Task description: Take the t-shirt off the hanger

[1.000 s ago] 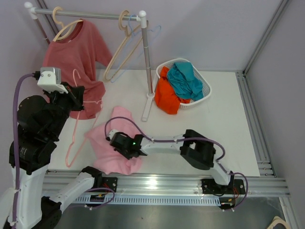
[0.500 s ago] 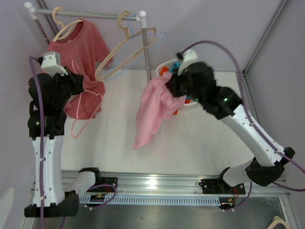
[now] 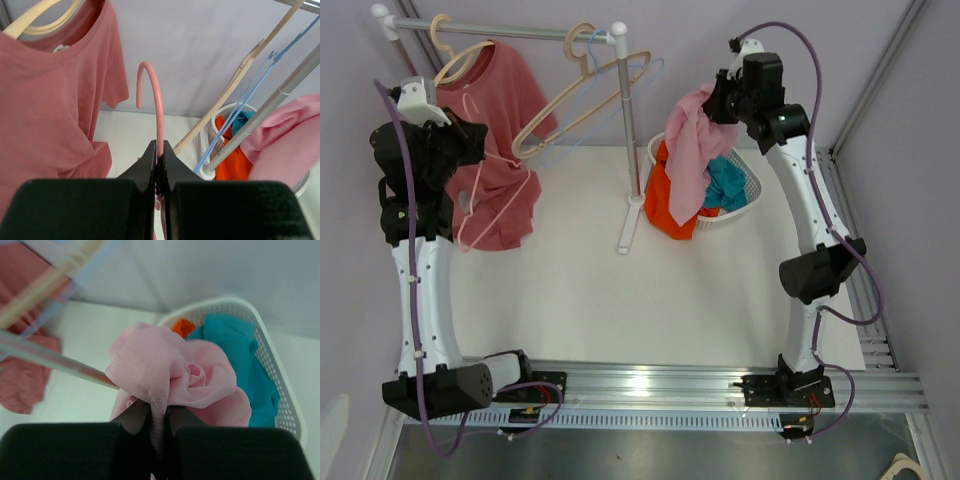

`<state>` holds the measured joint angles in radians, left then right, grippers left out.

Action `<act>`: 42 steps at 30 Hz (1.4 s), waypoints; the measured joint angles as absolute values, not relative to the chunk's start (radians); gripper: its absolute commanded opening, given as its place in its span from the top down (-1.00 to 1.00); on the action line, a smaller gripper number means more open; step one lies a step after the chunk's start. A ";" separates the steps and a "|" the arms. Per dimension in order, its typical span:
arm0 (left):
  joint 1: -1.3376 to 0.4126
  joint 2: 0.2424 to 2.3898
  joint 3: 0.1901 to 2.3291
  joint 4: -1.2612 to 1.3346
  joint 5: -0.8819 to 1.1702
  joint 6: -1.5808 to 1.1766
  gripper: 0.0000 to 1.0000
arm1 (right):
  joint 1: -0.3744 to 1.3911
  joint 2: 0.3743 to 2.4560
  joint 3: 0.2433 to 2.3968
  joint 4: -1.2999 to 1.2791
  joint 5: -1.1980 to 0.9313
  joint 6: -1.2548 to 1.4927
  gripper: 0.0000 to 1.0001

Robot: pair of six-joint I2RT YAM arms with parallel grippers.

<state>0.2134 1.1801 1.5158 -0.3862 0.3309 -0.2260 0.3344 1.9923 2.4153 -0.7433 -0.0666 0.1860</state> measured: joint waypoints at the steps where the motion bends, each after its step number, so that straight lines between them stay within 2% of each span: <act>1: 0.216 1.199 1.523 -0.365 0.345 -0.225 0.99 | 0.321 2.014 2.387 -0.740 -0.068 0.187 1.00; 7: 0.220 1.322 1.550 -0.235 0.420 -0.216 0.99 | 0.275 2.172 2.265 -0.737 -0.058 0.191 1.00; 17: 0.224 1.550 1.778 -0.097 0.483 -0.218 0.99 | 0.234 2.479 2.354 -0.849 0.004 0.191 1.00; 21: 0.213 1.589 1.817 -0.015 0.482 -0.217 0.99 | 0.218 2.440 2.192 -0.757 0.000 0.212 1.00; 24: 0.194 1.601 1.831 0.030 0.483 -0.216 0.99 | 0.213 2.368 2.091 -0.727 0.010 0.222 0.92; 31: 0.154 1.696 1.981 0.100 0.519 -0.225 0.99 | 0.207 2.362 2.083 -0.733 0.020 0.233 0.95; 32: 0.149 1.709 2.000 0.104 0.522 -0.226 0.99 | 0.207 2.362 2.083 -0.733 0.019 0.233 0.92; 33: 0.141 1.729 2.032 0.102 0.527 -0.226 0.99 | 0.207 2.362 2.083 -0.733 0.019 0.234 0.64; 36: 0.119 1.820 2.177 0.080 0.528 -0.224 0.99 | 0.207 2.353 2.074 -0.731 0.017 0.239 0.19; 42: 0.077 1.919 2.248 0.048 0.529 -0.221 0.99 | 0.207 2.302 2.017 -0.735 0.018 0.245 -0.16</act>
<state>0.0772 1.9194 2.2482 0.0483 0.5293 -0.2207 0.2073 2.3016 2.0167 -0.7345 0.0177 0.2455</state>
